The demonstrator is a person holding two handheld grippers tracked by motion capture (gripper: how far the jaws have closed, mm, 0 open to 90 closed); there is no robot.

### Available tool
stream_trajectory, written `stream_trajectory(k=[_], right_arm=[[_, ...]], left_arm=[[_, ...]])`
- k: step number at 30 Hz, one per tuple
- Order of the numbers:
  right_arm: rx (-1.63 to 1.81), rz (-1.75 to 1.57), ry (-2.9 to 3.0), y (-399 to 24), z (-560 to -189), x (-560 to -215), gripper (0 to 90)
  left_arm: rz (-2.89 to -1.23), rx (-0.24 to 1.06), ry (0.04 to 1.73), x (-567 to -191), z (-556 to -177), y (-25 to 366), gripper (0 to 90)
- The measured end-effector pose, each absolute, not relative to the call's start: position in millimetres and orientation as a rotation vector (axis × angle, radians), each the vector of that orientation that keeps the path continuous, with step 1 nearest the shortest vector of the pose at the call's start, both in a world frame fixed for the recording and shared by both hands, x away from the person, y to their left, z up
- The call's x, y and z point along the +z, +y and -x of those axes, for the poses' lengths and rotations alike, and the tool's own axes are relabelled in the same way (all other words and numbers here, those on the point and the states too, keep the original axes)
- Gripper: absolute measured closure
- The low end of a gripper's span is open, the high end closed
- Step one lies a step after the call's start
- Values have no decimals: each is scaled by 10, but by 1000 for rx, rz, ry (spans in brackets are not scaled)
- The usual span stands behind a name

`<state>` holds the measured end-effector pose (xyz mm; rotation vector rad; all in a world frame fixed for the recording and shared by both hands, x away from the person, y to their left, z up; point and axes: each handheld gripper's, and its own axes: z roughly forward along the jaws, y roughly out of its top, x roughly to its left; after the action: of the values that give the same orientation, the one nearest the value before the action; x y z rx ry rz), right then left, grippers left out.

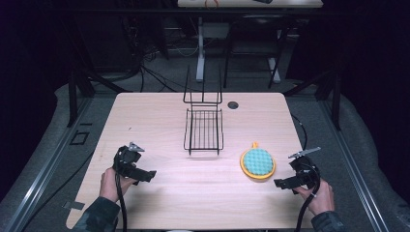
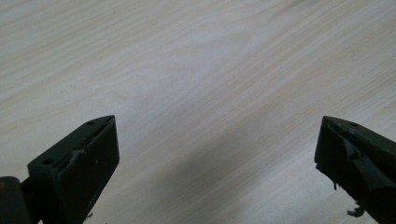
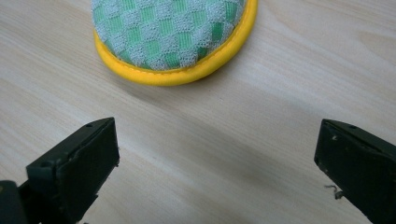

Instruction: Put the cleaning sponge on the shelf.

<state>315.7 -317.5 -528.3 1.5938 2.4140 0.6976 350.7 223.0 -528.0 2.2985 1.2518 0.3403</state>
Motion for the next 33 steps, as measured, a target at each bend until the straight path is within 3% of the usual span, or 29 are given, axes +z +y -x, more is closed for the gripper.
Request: stream_trajectory(k=[25, 33], right_arm=[[734, -1580, 2462, -3009, -3600, -5291, 0], [741, -1538, 2488, -2867, -3738, -5291, 51]], left_arm=[[-2337, 343, 1196, -5308, -3534, 2100, 0], [-2339, 345, 1205, -5315, -3533, 2111, 1]])
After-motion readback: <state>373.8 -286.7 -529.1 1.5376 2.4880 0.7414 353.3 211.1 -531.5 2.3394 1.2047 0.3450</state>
